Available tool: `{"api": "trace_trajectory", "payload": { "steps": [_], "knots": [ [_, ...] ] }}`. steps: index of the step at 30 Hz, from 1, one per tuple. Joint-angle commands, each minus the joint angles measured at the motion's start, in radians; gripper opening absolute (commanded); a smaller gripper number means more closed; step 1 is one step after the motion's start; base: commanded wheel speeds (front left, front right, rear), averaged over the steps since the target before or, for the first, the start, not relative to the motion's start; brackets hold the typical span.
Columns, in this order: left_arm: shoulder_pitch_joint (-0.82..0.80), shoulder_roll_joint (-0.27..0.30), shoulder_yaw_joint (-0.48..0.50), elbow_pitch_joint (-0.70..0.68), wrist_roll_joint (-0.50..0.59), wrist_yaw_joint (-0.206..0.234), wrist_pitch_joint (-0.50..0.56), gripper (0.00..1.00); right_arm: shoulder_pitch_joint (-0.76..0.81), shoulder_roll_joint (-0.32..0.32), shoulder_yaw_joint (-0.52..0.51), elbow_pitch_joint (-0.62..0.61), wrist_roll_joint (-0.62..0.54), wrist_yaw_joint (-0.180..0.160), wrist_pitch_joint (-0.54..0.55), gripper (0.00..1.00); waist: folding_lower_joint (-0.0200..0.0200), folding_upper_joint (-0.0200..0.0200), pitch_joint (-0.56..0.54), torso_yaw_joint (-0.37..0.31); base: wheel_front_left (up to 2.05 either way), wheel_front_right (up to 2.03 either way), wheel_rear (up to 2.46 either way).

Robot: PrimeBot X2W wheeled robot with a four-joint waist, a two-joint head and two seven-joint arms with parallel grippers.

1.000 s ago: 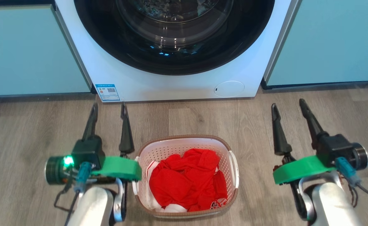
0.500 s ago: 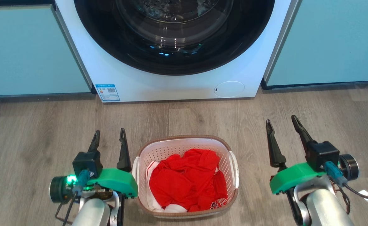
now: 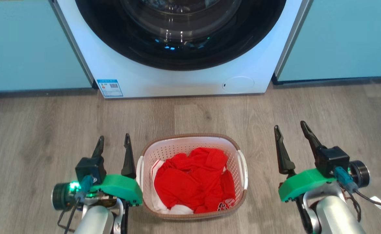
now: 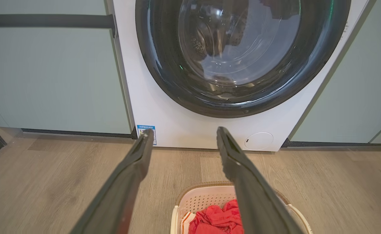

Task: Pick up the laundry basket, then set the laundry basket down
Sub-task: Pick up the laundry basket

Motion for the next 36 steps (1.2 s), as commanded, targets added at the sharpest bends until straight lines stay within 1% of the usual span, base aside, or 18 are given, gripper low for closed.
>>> {"api": "trace_trajectory", "payload": {
  "steps": [1,6,10,11,12,15,17,20,23,28,32,36],
  "knots": [
    [-0.049,-0.001,0.031,-0.021,-0.006,-0.003,-0.008,1.0,-0.053,-0.009,0.025,-0.023,0.009,0.003,-0.008,1.0,0.0,-0.0001,0.012,0.0,0.0,0.0,0.0],
    [-0.08,-0.001,0.025,0.057,-0.027,-0.017,-0.008,1.0,-0.089,-0.009,0.037,0.03,-0.007,0.003,-0.008,1.0,0.0,-0.0001,0.077,-0.002,0.0,0.0,0.0],
    [-0.129,-0.001,0.015,0.144,-0.039,-0.035,-0.008,1.0,-0.141,-0.009,0.053,0.102,-0.019,0.003,-0.008,1.0,0.0,-0.0001,0.154,-0.005,0.0,0.0,0.0],
    [-0.144,-0.001,0.013,0.17,-0.043,-0.04,-0.008,1.0,-0.156,-0.009,0.056,0.124,-0.02,0.003,-0.008,1.0,0.0,-0.0001,0.173,-0.005,0.0,0.0,0.0],
    [-0.175,-0.001,0.011,0.223,-0.051,-0.051,-0.008,1.0,-0.189,-0.009,0.054,0.168,-0.019,0.003,-0.008,1.0,0.0,-0.0001,0.214,-0.007,0.0,0.0,0.0],
    [-0.229,-0.001,0.016,0.3,-0.062,-0.062,-0.008,1.0,-0.242,-0.009,0.067,0.233,-0.004,0.003,-0.008,1.0,0.0,-0.0001,0.282,-0.01,0.0,0.0,0.0],
    [-0.267,-0.001,0.016,0.346,-0.056,-0.068,-0.008,1.0,-0.278,-0.009,0.084,0.272,0.006,0.003,-0.008,1.0,0.0,-0.0001,0.325,-0.011,0.0,0.0,0.0],
    [-0.325,-0.001,0.022,0.407,-0.051,-0.065,-0.008,1.0,-0.333,-0.009,0.115,0.348,0.023,0.003,-0.008,1.0,0.0,-0.0001,0.388,-0.014,0.0,0.0,0.0],
    [-0.381,-0.001,0.02,0.464,-0.045,-0.081,-0.008,1.0,-0.392,-0.009,0.135,0.432,0.03,0.003,-0.008,1.0,0.0,-0.0001,0.448,-0.016,0.0,0.0,0.0],
    [-0.466,-0.001,-0.014,0.615,-0.035,-0.129,-0.008,1.0,-0.488,-0.009,0.17,0.575,0.07,0.003,-0.008,1.0,0.0,-0.0001,0.526,-0.017,0.0,0.0,0.0],
    [-0.536,-0.001,-0.037,0.729,-0.025,-0.133,-0.008,1.0,-0.56,-0.009,0.212,0.668,0.101,0.003,-0.008,1.0,0.0,-0.0001,0.583,-0.017,0.0,0.0,0.0],
    [-0.592,-0.001,-0.057,0.809,-0.019,-0.156,-0.008,1.0,-0.62,-0.009,0.251,0.763,0.133,0.003,-0.008,1.0,0.0,-0.0001,0.632,-0.015,0.0,0.0,0.0]
  ]
}}
